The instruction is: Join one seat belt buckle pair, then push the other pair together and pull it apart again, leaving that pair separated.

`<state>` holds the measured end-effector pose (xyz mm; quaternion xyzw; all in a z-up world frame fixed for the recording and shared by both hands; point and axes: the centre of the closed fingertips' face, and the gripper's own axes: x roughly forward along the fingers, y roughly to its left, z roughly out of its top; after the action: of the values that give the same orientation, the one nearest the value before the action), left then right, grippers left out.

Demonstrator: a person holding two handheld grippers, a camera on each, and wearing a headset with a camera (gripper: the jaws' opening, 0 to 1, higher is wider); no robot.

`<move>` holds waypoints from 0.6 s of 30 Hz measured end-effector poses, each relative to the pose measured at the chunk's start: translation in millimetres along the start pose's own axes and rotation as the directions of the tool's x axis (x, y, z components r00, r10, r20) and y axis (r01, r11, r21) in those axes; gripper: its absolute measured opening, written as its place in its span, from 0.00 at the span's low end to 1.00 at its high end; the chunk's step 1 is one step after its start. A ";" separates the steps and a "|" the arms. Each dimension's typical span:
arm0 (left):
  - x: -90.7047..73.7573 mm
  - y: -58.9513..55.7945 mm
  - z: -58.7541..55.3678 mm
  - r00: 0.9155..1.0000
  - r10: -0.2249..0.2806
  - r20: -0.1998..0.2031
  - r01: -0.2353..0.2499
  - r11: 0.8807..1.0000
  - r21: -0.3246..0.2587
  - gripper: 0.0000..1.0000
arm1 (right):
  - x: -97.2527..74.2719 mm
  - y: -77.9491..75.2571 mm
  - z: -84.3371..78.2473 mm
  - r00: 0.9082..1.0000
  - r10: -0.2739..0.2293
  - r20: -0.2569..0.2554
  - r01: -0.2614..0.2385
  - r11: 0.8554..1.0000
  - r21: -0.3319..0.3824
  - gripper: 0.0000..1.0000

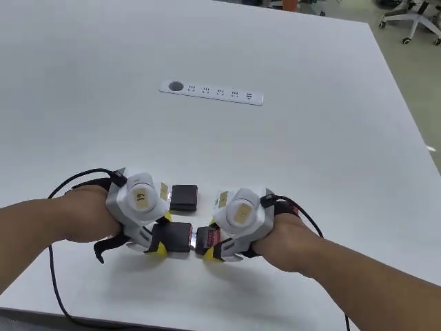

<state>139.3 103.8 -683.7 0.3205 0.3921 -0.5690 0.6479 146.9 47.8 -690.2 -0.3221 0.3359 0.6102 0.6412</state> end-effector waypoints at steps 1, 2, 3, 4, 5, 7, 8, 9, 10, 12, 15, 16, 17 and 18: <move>0.0 0.6 -0.9 1.000 0.002 -0.007 -0.002 1.000 -0.001 0.35 | 0.3 -0.1 0.4 1.000 0.000 0.003 0.000 1.000 0.007 0.34; -0.6 1.5 -2.5 1.000 0.007 -0.022 -0.007 1.000 -0.008 0.35 | 0.6 -0.1 0.2 1.000 -0.001 0.002 0.001 1.000 0.012 0.34; -0.6 1.7 -3.2 1.000 0.008 -0.029 -0.008 1.000 -0.010 0.35 | 0.6 0.2 0.1 1.000 -0.001 0.001 0.001 1.000 0.011 0.34; -0.7 1.9 -4.7 0.999 0.013 -0.033 -0.013 1.000 0.006 0.35 | -0.3 0.0 0.5 1.000 -0.005 0.003 0.005 1.000 0.006 0.34; -0.9 2.0 -5.7 0.999 0.015 -0.035 -0.014 1.000 0.016 0.35 | -1.8 1.5 0.6 1.000 -0.001 0.004 0.002 1.000 -0.007 0.34; -3.8 1.8 -6.3 0.999 0.015 -0.040 -0.014 1.000 0.027 0.35 | -6.2 2.3 3.3 1.000 -0.004 0.011 0.004 1.000 -0.022 0.34; -4.9 2.4 -5.9 0.999 0.017 -0.040 -0.016 1.000 0.025 0.35 | -7.4 1.0 4.6 1.000 -0.007 0.016 0.007 1.000 -0.022 0.35; -7.7 4.0 -3.7 0.999 0.026 -0.033 -0.025 0.999 0.021 0.36 | -11.9 1.1 6.1 1.000 -0.010 0.021 0.010 1.000 -0.016 0.36; -9.8 5.0 -0.9 0.999 0.034 -0.021 -0.034 0.999 0.016 0.36 | -15.9 1.9 6.8 1.000 -0.011 0.023 0.012 1.000 -0.016 0.37; -10.0 6.8 -0.9 0.999 0.040 -0.014 -0.040 0.999 0.008 0.39 | -24.7 2.0 8.4 0.999 -0.023 0.029 0.024 1.000 -0.015 0.37; -15.7 7.4 5.6 0.999 0.052 -0.001 -0.052 0.999 0.012 0.41 | -30.7 -3.0 8.9 0.998 -0.039 0.042 0.039 0.999 -0.009 0.37; -17.7 8.0 6.8 0.999 0.053 0.003 -0.053 0.998 0.025 0.41 | -32.0 -5.4 8.6 0.998 -0.045 0.042 0.046 0.999 -0.011 0.37; -21.6 11.4 5.7 0.998 0.062 -0.018 -0.061 0.996 0.066 0.41 | -35.4 -9.4 7.9 0.997 -0.058 0.043 0.058 0.998 -0.005 0.37; -24.1 14.1 7.0 0.997 0.072 -0.016 -0.071 0.994 0.078 0.41 | -36.6 -12.3 6.5 0.997 -0.064 0.045 0.065 0.998 -0.006 0.36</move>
<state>153.2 111.6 -659.6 0.3644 0.3642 -0.5570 0.6513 158.4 31.9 -656.3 -0.3215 0.3087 0.5975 0.6666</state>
